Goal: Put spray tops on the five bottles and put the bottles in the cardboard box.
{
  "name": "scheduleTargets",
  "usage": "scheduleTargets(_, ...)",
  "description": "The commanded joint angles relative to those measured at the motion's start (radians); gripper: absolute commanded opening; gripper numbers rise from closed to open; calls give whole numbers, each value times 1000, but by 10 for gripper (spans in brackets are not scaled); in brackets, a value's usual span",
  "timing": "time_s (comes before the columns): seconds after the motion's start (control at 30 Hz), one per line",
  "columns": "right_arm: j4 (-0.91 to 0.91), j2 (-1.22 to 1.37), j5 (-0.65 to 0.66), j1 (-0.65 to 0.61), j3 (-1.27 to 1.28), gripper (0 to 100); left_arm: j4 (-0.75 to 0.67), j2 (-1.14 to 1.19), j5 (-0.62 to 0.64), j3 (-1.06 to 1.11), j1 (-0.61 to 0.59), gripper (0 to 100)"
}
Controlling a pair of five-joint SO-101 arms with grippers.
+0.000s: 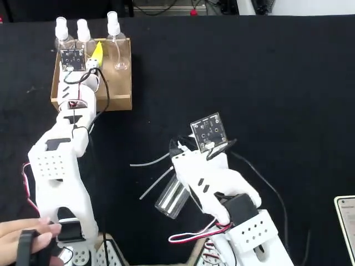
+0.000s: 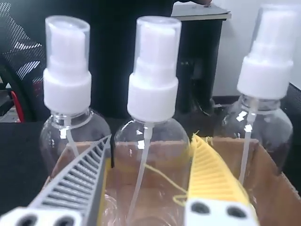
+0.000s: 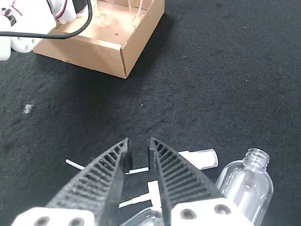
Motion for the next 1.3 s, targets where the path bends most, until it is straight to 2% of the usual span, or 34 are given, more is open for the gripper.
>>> scheduleTargets(0.0, -21, -24, 8, 14, -12, 57, -23, -20, -5, -19, 10, 131)
scheduleTargets(0.17, -21, -24, 8, 15, -12, 57, -20, -21, 66, -33, 19, 131)
scheduleTargets(1.27, -21, -24, 8, 15, -12, 57, -17, -14, 66, -31, 22, 135)
